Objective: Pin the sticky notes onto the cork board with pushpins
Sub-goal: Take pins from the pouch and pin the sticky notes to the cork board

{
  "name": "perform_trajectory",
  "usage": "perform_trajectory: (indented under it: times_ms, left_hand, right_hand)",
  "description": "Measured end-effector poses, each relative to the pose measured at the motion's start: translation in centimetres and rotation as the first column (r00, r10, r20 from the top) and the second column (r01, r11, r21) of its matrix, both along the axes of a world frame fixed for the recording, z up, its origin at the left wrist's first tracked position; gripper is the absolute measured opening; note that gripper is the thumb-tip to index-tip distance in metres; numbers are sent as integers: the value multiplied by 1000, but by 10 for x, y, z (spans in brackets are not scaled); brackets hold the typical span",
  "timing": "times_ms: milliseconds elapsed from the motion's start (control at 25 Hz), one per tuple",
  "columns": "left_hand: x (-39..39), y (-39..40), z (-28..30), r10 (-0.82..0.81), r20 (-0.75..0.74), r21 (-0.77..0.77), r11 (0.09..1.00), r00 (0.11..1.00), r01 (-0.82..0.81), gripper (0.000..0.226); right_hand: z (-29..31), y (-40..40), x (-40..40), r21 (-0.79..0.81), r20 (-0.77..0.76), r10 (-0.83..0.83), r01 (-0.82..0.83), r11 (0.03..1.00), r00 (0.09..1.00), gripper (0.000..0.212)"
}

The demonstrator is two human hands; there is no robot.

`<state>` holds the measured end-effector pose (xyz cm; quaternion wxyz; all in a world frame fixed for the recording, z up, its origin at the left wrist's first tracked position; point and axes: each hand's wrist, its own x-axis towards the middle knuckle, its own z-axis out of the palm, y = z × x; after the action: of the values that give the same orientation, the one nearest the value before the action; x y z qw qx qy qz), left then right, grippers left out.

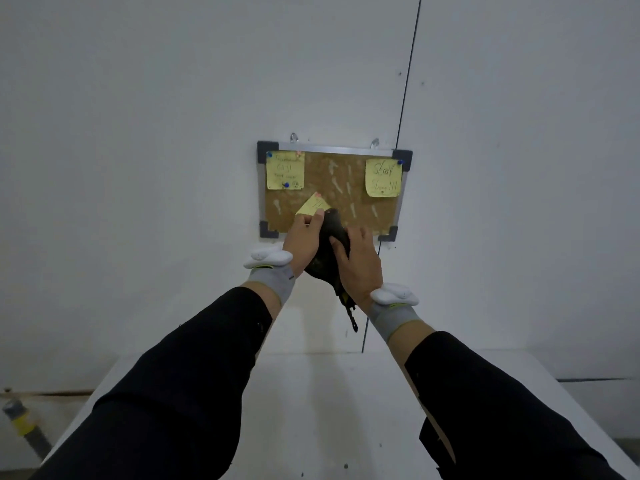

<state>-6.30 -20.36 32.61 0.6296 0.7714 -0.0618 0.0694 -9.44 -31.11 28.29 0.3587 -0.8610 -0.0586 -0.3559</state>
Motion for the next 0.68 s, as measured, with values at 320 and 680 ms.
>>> perform_trajectory:
  times_ms: [320,680]
  left_hand:
    - [35,-18,32,32,162,-27,999,986,-28,32]
    - [72,-7,35,146,210,15,988,967,-152,29]
  right_hand:
    - [69,-22,41,84,81,9,-16,996,997,34]
    - [105,-14,95,-312,216,-209,271,911,954,25]
